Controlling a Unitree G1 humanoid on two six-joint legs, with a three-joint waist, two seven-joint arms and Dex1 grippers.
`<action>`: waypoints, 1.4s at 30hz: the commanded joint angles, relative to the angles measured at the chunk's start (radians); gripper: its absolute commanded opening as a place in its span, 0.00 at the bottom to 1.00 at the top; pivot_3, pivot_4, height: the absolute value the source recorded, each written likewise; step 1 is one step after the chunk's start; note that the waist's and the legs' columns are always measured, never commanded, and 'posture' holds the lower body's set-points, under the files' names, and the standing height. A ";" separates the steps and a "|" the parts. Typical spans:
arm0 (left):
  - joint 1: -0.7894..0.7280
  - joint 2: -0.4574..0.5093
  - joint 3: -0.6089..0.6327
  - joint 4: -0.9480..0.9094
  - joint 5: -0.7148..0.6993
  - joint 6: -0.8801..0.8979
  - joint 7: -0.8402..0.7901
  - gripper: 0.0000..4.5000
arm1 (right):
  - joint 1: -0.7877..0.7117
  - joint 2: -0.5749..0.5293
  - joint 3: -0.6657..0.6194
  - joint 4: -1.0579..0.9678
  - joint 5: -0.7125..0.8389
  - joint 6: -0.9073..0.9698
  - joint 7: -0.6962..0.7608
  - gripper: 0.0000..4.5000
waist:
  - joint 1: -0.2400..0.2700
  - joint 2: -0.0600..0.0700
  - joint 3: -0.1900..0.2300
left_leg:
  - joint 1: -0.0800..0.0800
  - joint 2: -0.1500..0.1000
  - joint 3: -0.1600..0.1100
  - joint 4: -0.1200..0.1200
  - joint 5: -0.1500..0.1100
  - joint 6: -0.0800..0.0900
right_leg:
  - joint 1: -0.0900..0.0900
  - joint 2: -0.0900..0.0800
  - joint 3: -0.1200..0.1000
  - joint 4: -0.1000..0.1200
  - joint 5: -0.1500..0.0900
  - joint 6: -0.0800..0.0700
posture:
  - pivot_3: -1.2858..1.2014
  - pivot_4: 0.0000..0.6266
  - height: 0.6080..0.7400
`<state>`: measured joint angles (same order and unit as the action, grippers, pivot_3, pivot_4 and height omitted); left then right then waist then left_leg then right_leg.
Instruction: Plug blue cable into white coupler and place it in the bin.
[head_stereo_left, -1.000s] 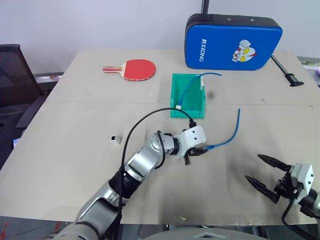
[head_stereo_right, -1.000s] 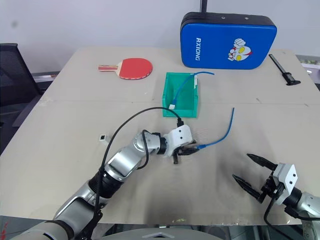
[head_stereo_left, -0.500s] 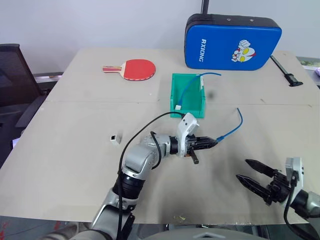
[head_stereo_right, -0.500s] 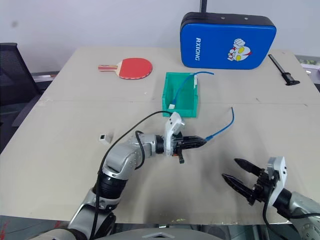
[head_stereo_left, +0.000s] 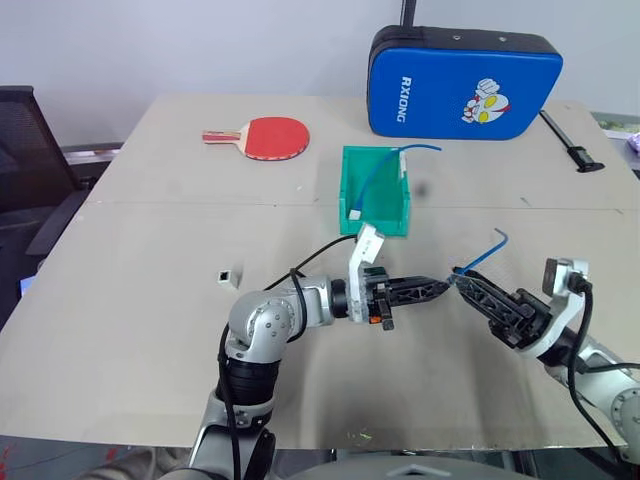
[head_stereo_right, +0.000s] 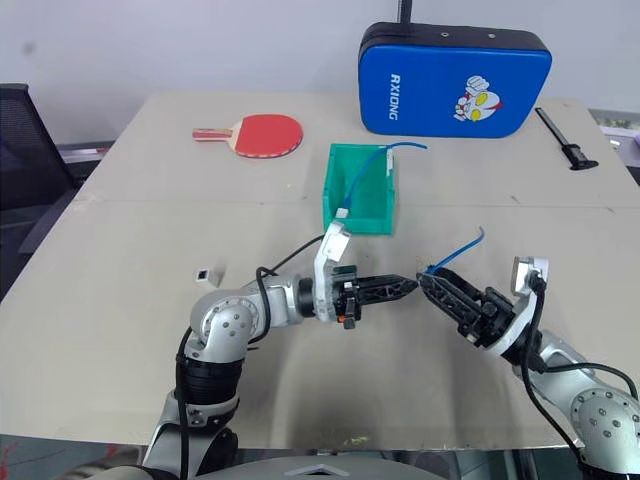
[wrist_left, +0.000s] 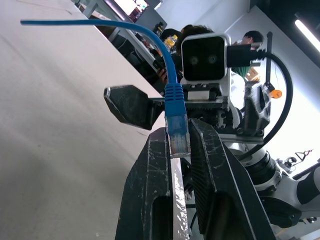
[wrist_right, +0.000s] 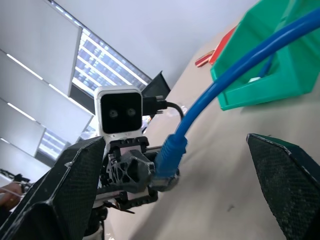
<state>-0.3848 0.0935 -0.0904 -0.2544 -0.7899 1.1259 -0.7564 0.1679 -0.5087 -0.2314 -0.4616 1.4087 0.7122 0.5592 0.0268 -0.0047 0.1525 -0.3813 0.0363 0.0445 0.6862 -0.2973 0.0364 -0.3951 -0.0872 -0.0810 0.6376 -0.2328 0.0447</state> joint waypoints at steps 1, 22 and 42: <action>0.003 -0.006 -0.009 -0.033 -0.040 -0.009 0.010 0.00 | -0.012 -0.007 -0.002 -0.043 0.033 0.019 0.012 0.72 | 0.000 0.000 0.000 | 0.000 0.000 0.000 0.000 0.000 0.000 | 0.000 0.000 0.000 0.000 0.000 0.000 | 0.52 0.24 0.91; 0.025 0.029 0.032 -0.058 -0.204 0.038 0.032 0.52 | -0.014 0.031 -0.010 -0.066 0.057 0.017 0.007 0.00 | -0.011 -0.001 0.000 | 0.000 0.000 0.000 0.000 0.000 0.000 | 0.000 0.000 0.000 0.000 0.000 0.000 | 0.52 0.24 0.91; 1.035 0.177 0.150 -0.553 0.682 -1.031 0.456 0.84 | -0.279 0.081 0.149 0.111 -0.551 -0.339 0.231 0.00 | -0.014 -0.003 0.000 | -0.003 0.001 0.004 -0.004 -0.002 0.003 | -0.009 0.003 0.023 -0.005 -0.002 -0.004 | 0.52 0.24 0.91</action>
<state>0.6015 0.2911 0.0209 -0.7723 -0.1419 0.1622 -0.3801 -0.0895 -0.4205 -0.0913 -0.3352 0.8995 0.4223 0.7389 0.0126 -0.0077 0.1525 -0.3847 0.0378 0.0491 0.6827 -0.2998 0.0402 -0.4046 -0.0848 -0.0571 0.6327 -0.2349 0.0404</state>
